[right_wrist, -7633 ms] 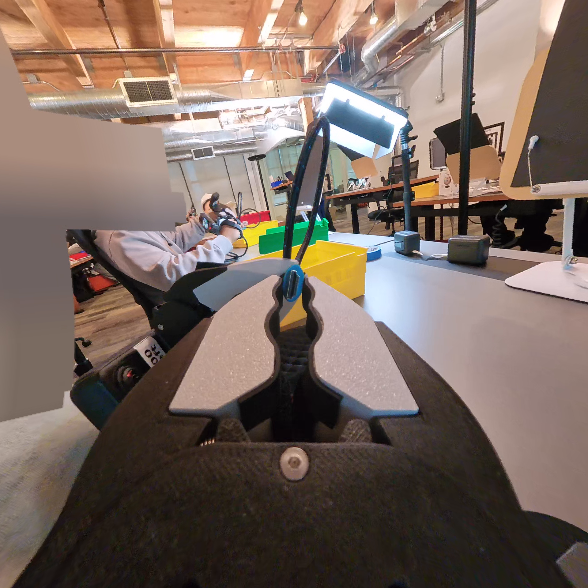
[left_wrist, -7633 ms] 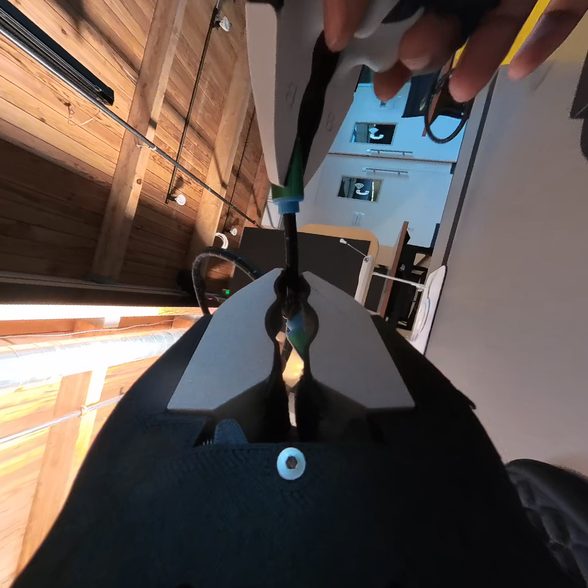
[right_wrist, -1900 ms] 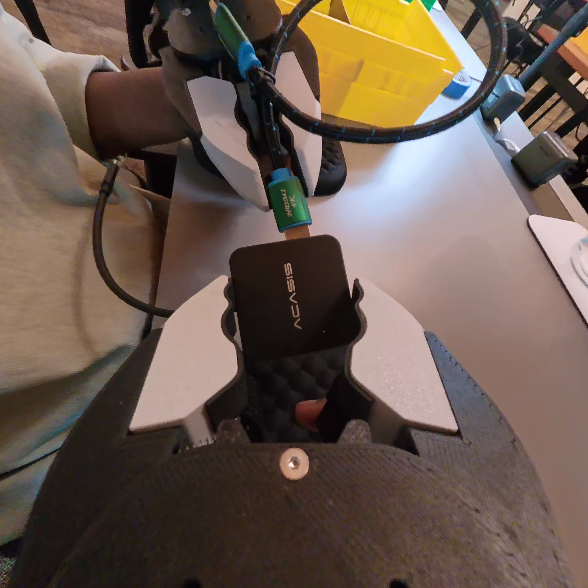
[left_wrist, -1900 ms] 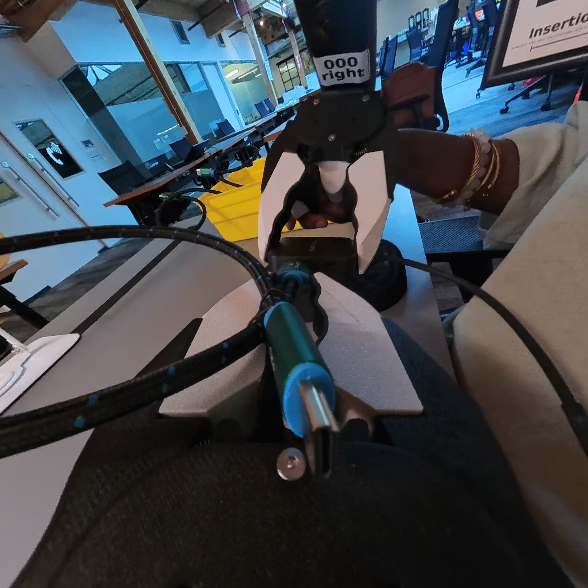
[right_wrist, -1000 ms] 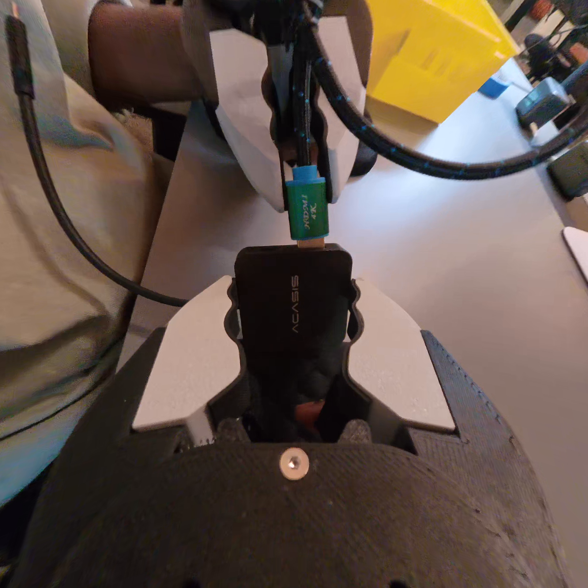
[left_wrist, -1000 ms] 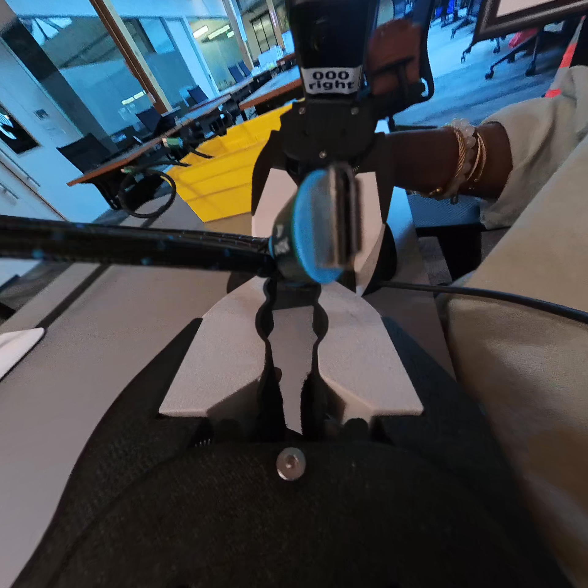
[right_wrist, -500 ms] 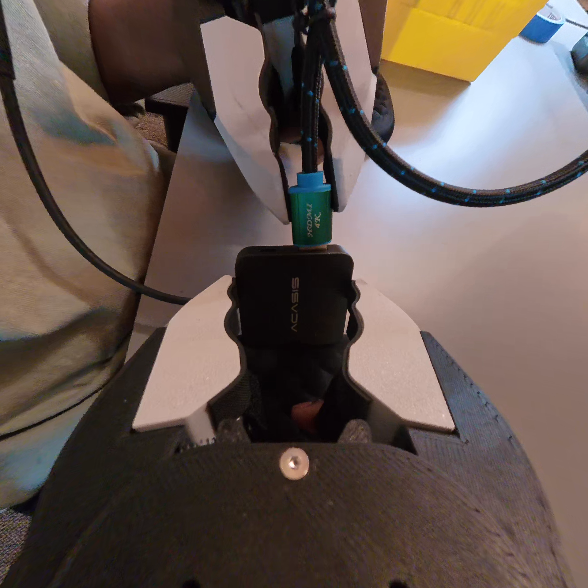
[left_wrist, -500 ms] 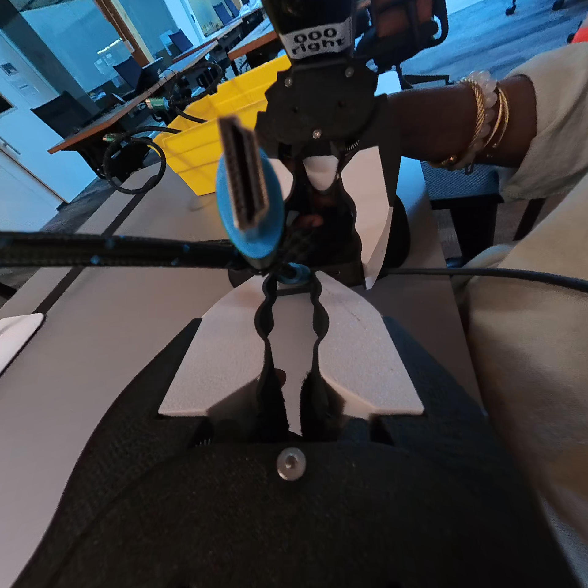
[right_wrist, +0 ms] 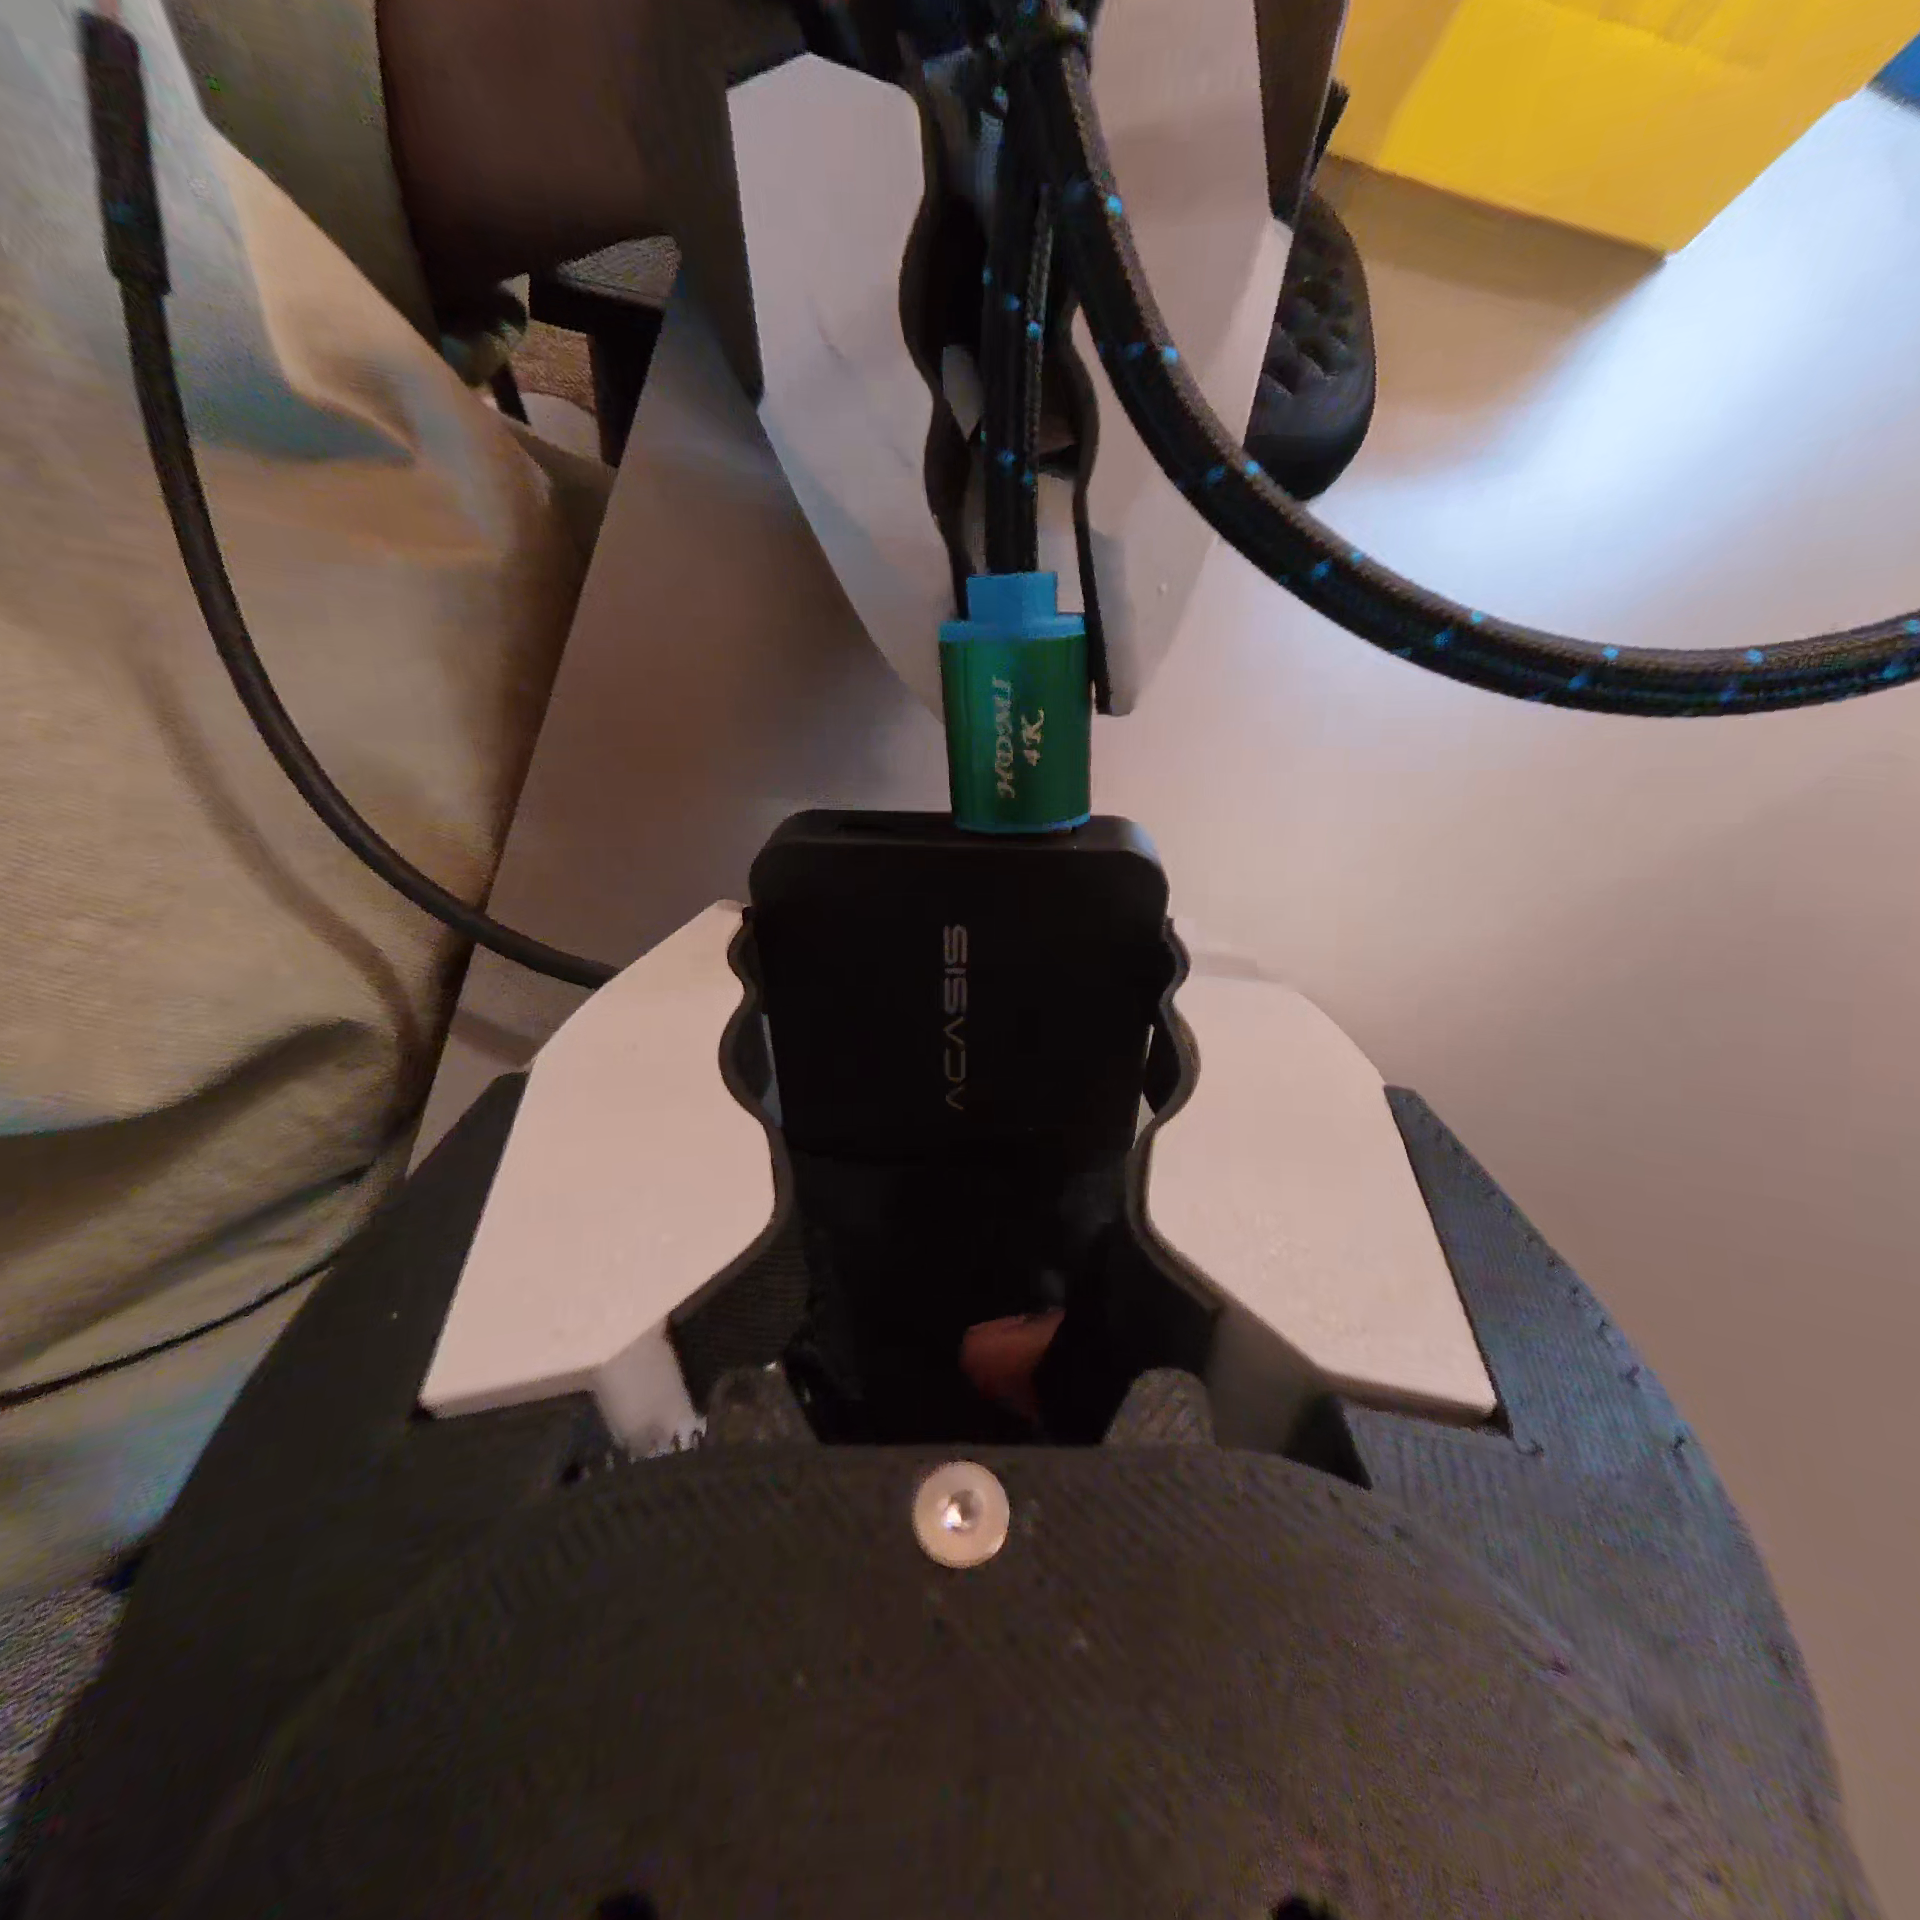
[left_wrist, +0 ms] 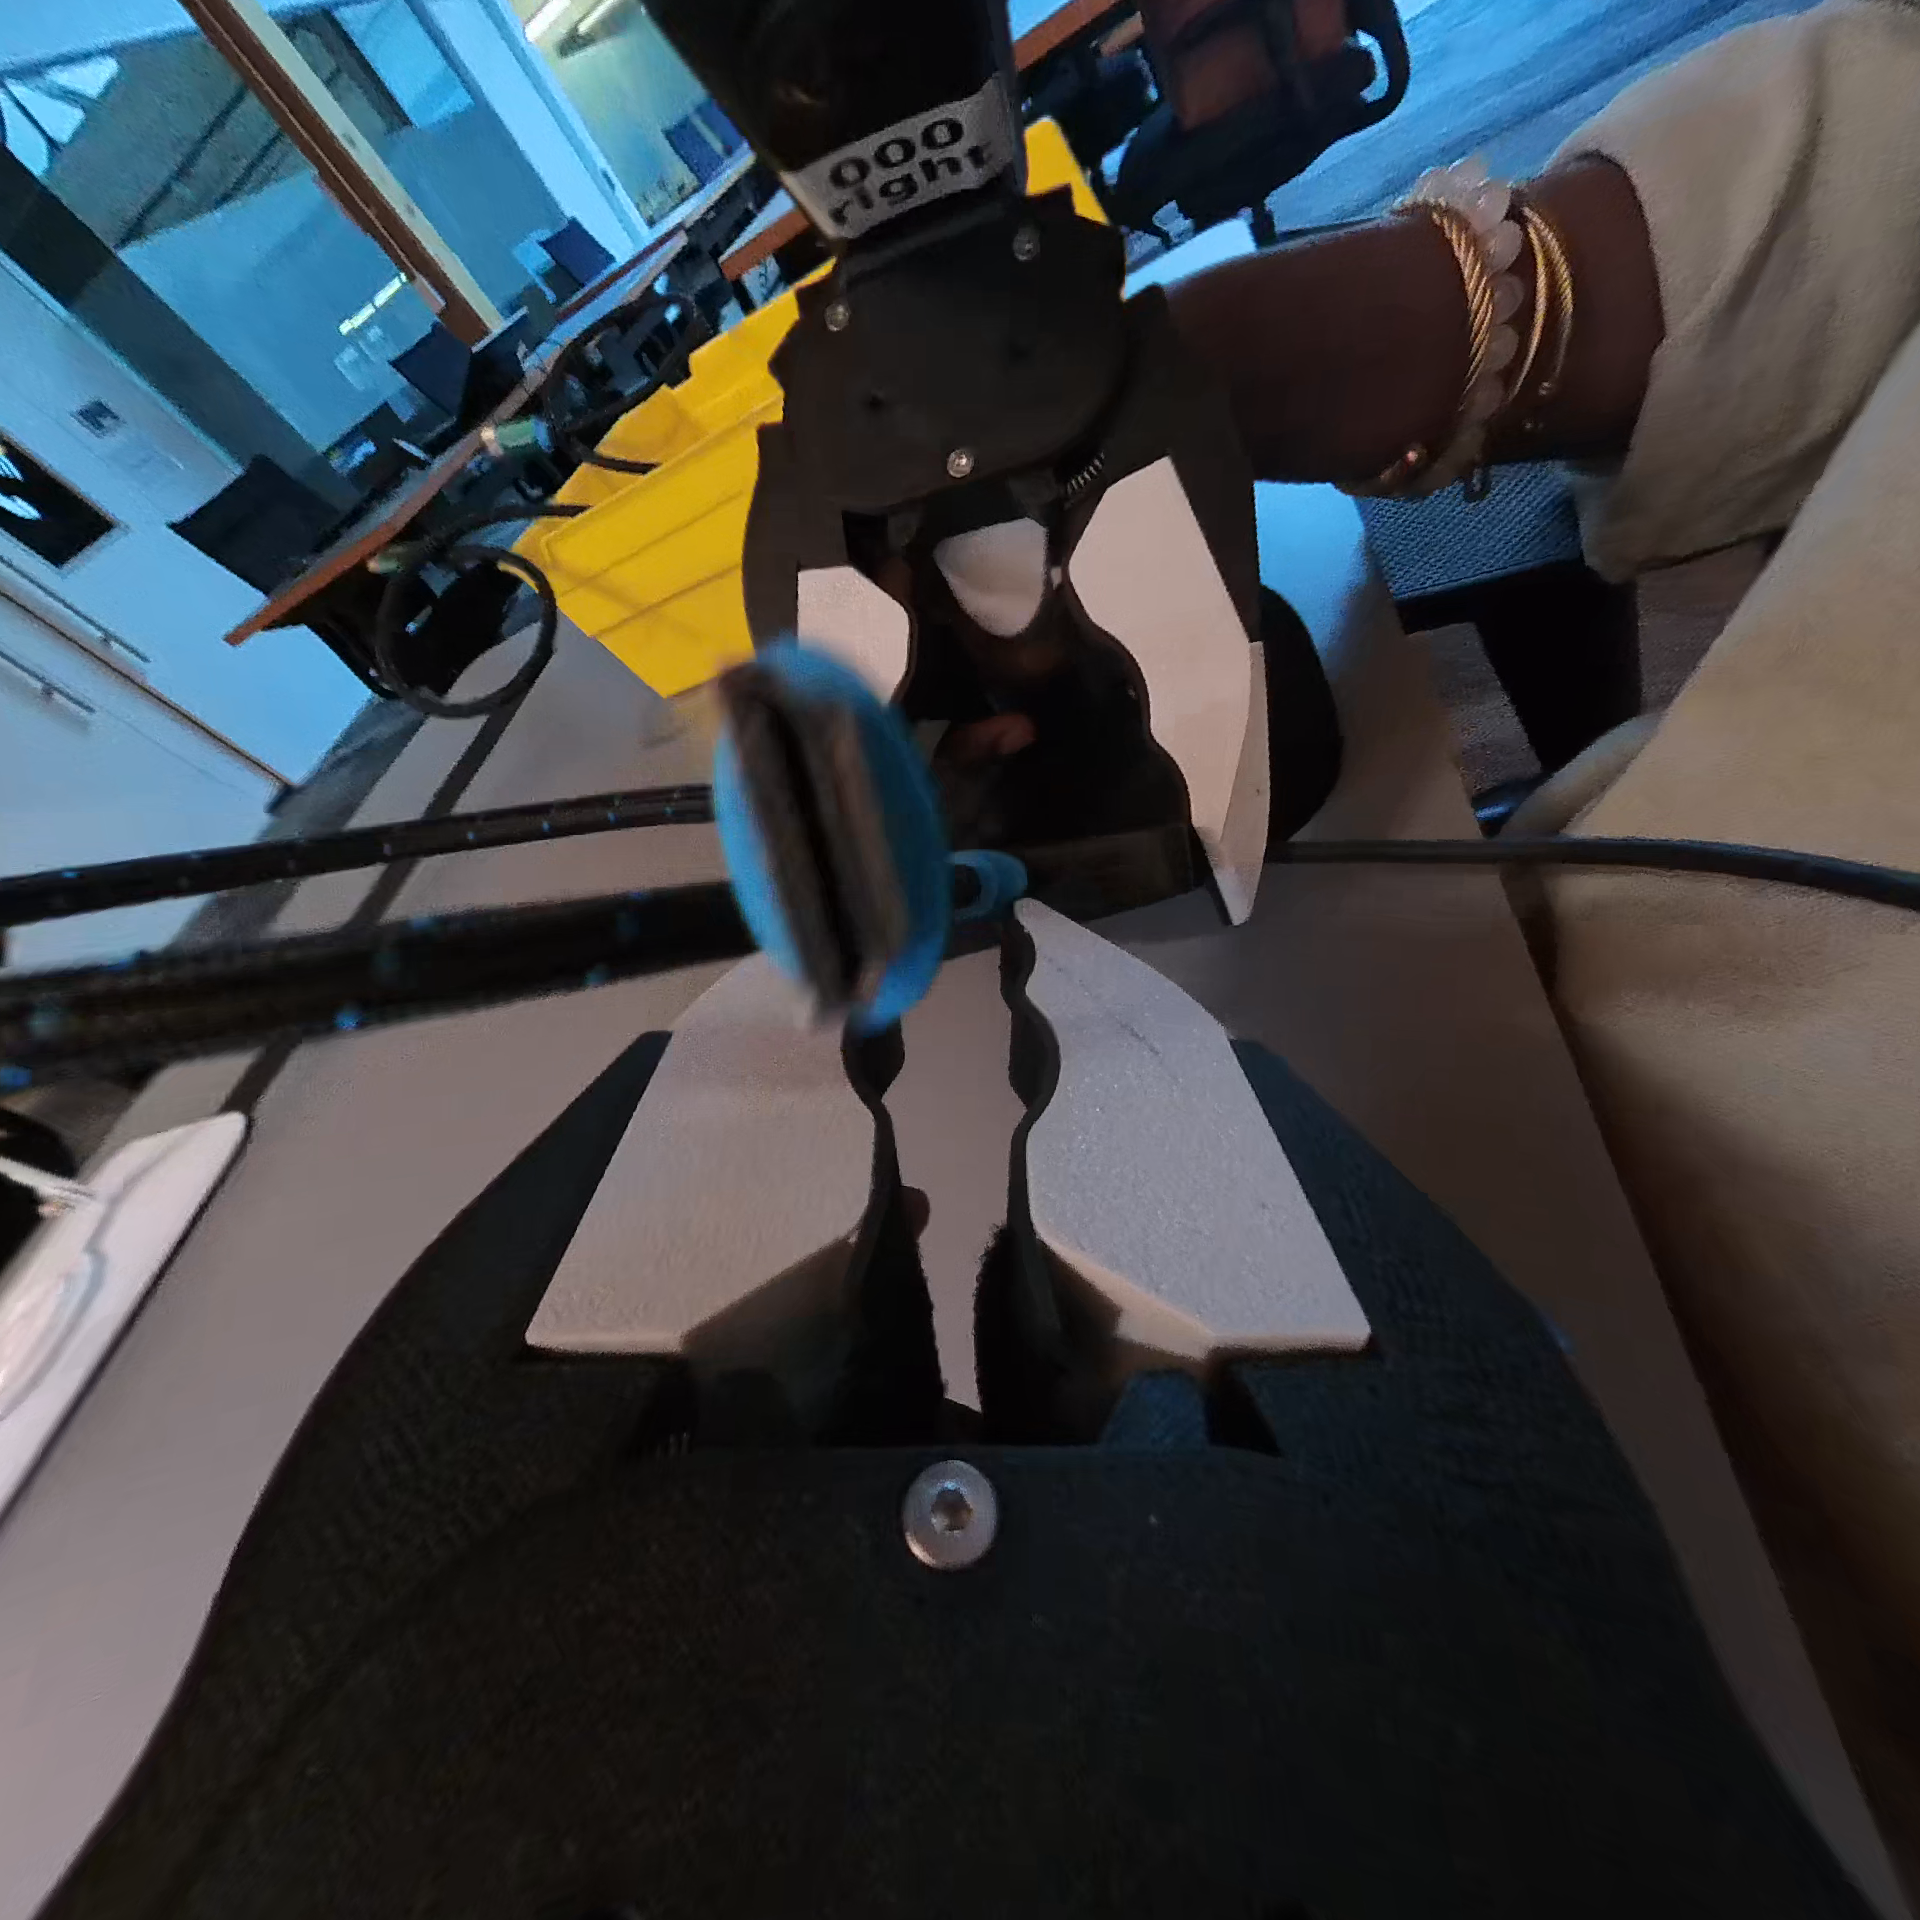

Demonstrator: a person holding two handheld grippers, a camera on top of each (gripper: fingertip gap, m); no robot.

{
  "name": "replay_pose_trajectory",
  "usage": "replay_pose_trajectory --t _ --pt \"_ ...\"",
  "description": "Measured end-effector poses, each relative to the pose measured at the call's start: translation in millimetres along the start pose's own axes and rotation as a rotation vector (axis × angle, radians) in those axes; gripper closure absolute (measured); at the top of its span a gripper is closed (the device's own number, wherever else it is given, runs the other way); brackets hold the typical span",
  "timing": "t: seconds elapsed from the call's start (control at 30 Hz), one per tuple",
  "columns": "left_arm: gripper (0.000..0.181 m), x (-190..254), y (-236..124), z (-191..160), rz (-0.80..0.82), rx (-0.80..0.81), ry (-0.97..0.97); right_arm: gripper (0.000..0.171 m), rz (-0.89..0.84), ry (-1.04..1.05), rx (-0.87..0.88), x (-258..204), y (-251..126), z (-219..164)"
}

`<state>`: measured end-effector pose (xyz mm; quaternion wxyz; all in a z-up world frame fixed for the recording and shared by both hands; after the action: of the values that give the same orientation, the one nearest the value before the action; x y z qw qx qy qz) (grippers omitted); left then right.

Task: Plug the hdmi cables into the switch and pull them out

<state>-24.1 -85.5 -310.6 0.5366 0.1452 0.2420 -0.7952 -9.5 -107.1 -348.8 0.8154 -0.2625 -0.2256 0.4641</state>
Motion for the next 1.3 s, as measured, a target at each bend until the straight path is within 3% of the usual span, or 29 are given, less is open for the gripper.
replay_pose_trajectory --t 0.03,0.07,0.1,0.13,0.17,0.23,0.3,0.37,0.47,0.6,0.8,0.97,1.13,1.3 --pt "0.168 0.3 1.4 0.2 0.022 -0.013 0.026 0.1 -0.012 -0.012 -0.002 -1.6 -0.4 -0.2" --pt "0.181 7.9 1.6 -7.1 -0.015 -0.099 0.096 0.098 0.002 -0.014 0.028 -5.7 0.5 3.6" --pt "0.181 34.8 23.1 -40.3 -0.147 -0.299 0.14 0.099 0.047 -0.013 0.238 -13.4 -3.3 36.5" --pt "0.179 42.1 44.1 -39.4 -0.099 -0.296 0.257 0.099 0.145 0.004 0.473 -24.8 -15.4 77.8" --pt "0.18 47.9 46.3 -28.4 -0.094 -0.277 0.362 0.099 0.155 -0.019 0.468 -28.0 -18.6 93.1" --pt "0.181 16.1 29.3 -2.4 0.024 -0.19 0.135 0.099 -0.071 -0.15 0.152 -9.0 -18.3 73.4" --pt "0.163 -12.0 -6.7 16.3 0.108 -0.078 0.047 0.099 -0.042 -0.044 0.206 -5.6 -30.1 71.1" --pt "0.15 -30.4 -34.2 34.2 0.198 0.053 0.002 0.1 -0.133 0.022 0.184 12.3 -40.5 58.7" --pt "0.135 -44.4 -55.1 45.9 0.234 0.225 -0.169 0.099 -0.207 0.096 0.155 24.0 -43.3 48.4" --pt "0.136 -47.4 -57.3 49.3 0.232 0.365 -0.278 0.1 -0.209 0.112 0.214 19.7 -41.8 57.3" --pt "0.14 -34.6 -60.0 63.2 0.101 0.547 -0.396 0.099 -0.151 0.095 0.306 5.8 -37.7 77.7" --pt "0.168 -29.1 -54.7 59.1 0.078 0.532 -0.392 0.099 -0.128 0.057 0.325 -3.6 -28.9 83.2" --pt "0.171 -17.9 -54.3 63.5 -0.051 0.518 -0.443 0.099 -0.17 -0.032 0.317 -9.0 -30.0 86.2" --pt "0.17 -15.3 -51.3 70.6 -0.08 0.553 -0.484 0.1 -0.16 -0.092 0.362 -16.2 -36.6 89.5"
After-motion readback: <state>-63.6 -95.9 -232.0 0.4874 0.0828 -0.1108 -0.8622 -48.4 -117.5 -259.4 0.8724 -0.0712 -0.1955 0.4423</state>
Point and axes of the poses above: each gripper's, where its closed fingertips meet, y out along the fingers, z out of its top, x = y × z across the jaws, the point moved 1 cm from there along -y, back along the fingers, and after that the axes turned 6 degrees about z, right-handed, at the moved point
